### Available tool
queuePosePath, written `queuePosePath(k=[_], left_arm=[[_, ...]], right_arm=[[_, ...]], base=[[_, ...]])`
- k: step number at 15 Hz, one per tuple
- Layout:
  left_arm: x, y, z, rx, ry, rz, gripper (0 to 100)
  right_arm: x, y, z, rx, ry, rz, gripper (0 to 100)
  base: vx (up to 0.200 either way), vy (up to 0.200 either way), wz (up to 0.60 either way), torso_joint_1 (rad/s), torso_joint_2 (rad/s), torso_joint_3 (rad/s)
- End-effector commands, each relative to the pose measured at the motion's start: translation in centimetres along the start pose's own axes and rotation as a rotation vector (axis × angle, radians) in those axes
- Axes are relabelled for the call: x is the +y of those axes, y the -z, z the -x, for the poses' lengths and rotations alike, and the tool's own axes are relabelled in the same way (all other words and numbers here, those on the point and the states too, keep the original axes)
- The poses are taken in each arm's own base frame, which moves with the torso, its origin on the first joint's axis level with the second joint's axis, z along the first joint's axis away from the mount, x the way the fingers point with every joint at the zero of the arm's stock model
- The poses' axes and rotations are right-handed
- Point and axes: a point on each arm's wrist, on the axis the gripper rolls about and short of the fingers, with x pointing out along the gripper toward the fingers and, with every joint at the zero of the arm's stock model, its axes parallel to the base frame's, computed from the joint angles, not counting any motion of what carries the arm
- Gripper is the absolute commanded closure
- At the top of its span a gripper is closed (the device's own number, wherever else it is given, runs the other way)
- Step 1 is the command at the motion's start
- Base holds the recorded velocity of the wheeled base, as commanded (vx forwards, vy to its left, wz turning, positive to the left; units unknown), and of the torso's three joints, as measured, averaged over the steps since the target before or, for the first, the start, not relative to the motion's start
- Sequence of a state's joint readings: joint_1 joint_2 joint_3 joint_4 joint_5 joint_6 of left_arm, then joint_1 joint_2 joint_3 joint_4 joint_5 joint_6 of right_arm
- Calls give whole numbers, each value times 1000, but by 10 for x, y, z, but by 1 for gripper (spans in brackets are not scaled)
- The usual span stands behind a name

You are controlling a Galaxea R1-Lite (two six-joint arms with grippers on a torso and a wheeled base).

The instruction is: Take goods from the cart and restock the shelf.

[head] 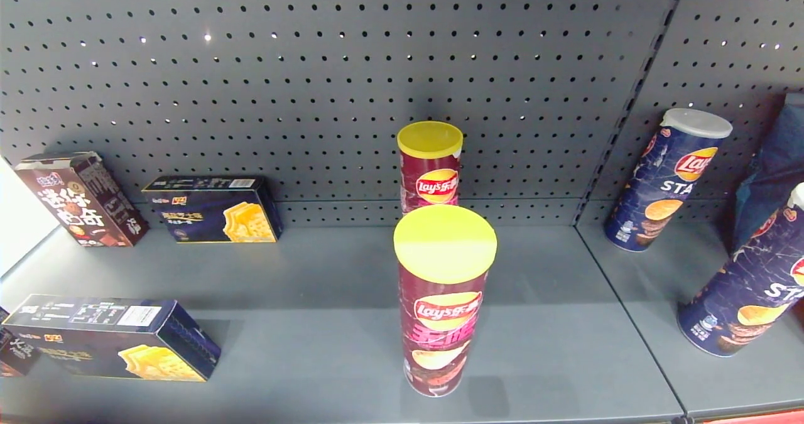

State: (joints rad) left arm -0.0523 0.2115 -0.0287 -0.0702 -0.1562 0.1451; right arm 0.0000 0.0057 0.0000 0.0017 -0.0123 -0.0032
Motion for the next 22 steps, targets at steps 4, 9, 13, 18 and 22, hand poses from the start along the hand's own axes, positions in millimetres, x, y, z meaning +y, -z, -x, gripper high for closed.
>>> queuePosePath(k=[4,9,13,18,22], left_arm=[[-5,14,15,-152,-79,74,0],[-5,14,15,-153,-86,95,0],[-5,14,15,-159,-80,147,0],[-4,13,15,-169,-102,240,0],[-4,12,15,-185,-115,355,0]], right_arm=[[0,0,0,0,0,1,0],[0,0,0,0,0,1,0],[0,0,0,0,0,0,0],[0,0,0,0,0,1,0],[0,0,0,0,-3,3,0]], base=[[0,0,0,0,0,0],[0,0,0,0,0,0],[0,0,0,0,0,0],[0,0,0,0,0,0],[0,0,0,0,0,0]])
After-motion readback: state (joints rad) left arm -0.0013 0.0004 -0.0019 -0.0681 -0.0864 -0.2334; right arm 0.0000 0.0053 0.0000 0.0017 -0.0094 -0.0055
